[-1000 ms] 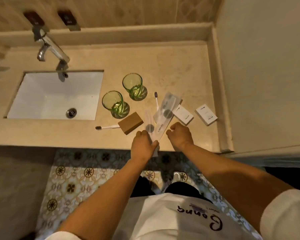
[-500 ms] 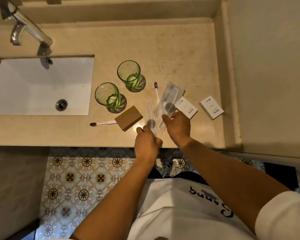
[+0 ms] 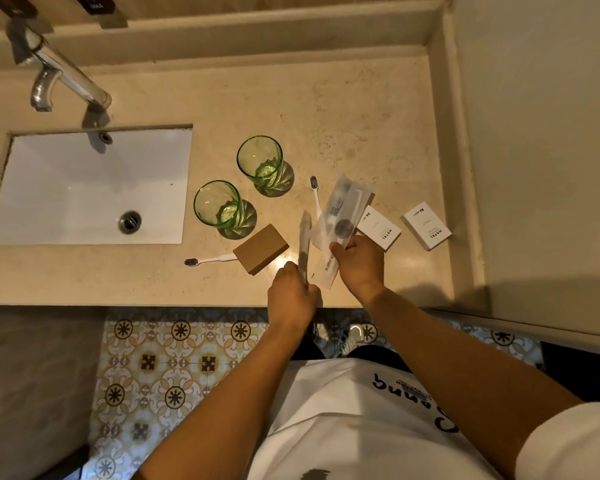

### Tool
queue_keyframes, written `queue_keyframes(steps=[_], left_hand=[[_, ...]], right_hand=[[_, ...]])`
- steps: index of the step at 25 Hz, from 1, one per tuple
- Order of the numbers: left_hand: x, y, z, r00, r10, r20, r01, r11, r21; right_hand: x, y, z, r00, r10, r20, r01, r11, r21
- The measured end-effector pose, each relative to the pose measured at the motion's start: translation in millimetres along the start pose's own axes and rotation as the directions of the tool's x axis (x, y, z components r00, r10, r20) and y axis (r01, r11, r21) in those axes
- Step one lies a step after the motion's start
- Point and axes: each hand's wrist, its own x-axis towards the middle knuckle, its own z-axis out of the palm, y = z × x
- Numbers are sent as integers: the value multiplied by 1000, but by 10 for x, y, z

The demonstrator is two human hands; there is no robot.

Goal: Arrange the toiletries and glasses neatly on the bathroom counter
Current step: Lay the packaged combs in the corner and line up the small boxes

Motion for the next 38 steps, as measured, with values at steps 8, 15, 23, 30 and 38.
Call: queue_keyframes(steps=[8,15,23,30,38], left_hand=[[128,75,-214,1000,-31,-2,27,889,-458],[639,422,-489,988,108,107,-29,828,-560],[1160,766,-698,937,277,215,-125,837,-533],[1688,1220,-658,919,280,279,-103,851,-514],[2445,1866,-500,937,155,312,-22,920,-390]], right_hand=[[-66,31,-186,986,-85,-143,99,991,94],[90,-267,-299,969,-33,-245,88,972,217],[182,-664,-463,762,-269,-589,295,954,-55],[691,-756,-711,890,136,-436,-53,979,198],[1561,-915,-1073,874,221,-434,-92,950,298]])
